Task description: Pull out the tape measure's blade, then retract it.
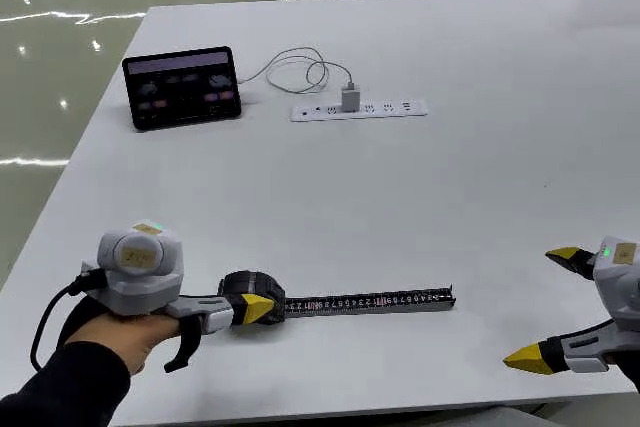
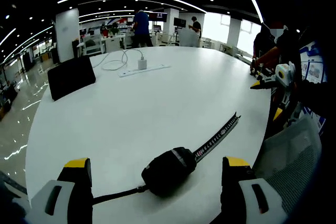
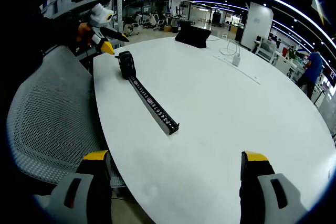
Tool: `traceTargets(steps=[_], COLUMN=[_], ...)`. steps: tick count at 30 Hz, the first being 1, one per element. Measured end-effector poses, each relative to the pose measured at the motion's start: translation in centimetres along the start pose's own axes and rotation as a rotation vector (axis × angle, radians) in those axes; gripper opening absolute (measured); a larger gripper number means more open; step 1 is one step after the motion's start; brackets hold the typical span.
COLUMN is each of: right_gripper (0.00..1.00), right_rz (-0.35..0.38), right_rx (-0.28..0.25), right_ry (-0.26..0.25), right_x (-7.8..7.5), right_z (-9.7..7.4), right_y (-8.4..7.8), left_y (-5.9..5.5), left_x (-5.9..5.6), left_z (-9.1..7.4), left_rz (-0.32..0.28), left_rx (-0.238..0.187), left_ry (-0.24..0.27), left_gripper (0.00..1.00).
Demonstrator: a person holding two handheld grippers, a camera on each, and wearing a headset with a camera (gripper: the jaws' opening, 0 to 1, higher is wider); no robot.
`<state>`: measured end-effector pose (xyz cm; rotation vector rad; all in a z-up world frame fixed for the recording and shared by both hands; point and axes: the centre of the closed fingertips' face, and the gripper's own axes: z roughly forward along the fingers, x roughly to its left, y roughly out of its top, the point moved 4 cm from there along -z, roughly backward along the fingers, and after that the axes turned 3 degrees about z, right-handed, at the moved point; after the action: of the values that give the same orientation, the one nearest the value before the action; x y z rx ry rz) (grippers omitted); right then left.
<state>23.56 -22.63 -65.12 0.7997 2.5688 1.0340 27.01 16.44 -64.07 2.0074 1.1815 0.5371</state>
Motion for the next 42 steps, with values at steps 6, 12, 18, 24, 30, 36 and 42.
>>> traceTargets(steps=[6, 12, 18, 24, 30, 36, 42], right_gripper=[0.98, 0.99, 0.98, 0.93, 0.88, 0.88, 0.87], right_rz=[-0.025, -0.056, -0.103, -0.156, -0.250, -0.290, -0.325], right_rx=[0.010, 0.021, 0.050, 0.071, 0.102, 0.143, 0.172], right_ry=[0.015, 0.045, 0.082, 0.120, 0.169, 0.207, 0.234], right_x=[-0.2, 0.0, 0.3, 0.1, -0.6, -0.5, -0.7], right_z=[0.7, 1.6, 2.8, 4.4, 6.0, 7.5, 8.3], right_y=[0.6, 1.0, 1.7, 2.6, 3.6, 4.1, 4.4], left_y=[-0.3, -1.4, -1.9, -1.2, -1.0, -1.4, -1.3], left_x=[-0.6, -0.8, -1.6, -1.1, -1.4, -1.5, -2.2], left_z=[1.4, 2.4, 2.9, 2.7, 2.9, 3.1, 3.5], left_rz=[-0.003, -0.062, -0.088, -0.194, -0.133, -0.146, -0.132], left_rx=[0.015, 0.017, 0.036, -0.050, -0.069, -0.069, -0.076], left_ry=[0.039, 0.084, 0.100, 0.219, 0.253, 0.243, 0.217], left_gripper=[0.99, 0.95, 0.94, 0.94, 1.00, 1.00, 1.00])
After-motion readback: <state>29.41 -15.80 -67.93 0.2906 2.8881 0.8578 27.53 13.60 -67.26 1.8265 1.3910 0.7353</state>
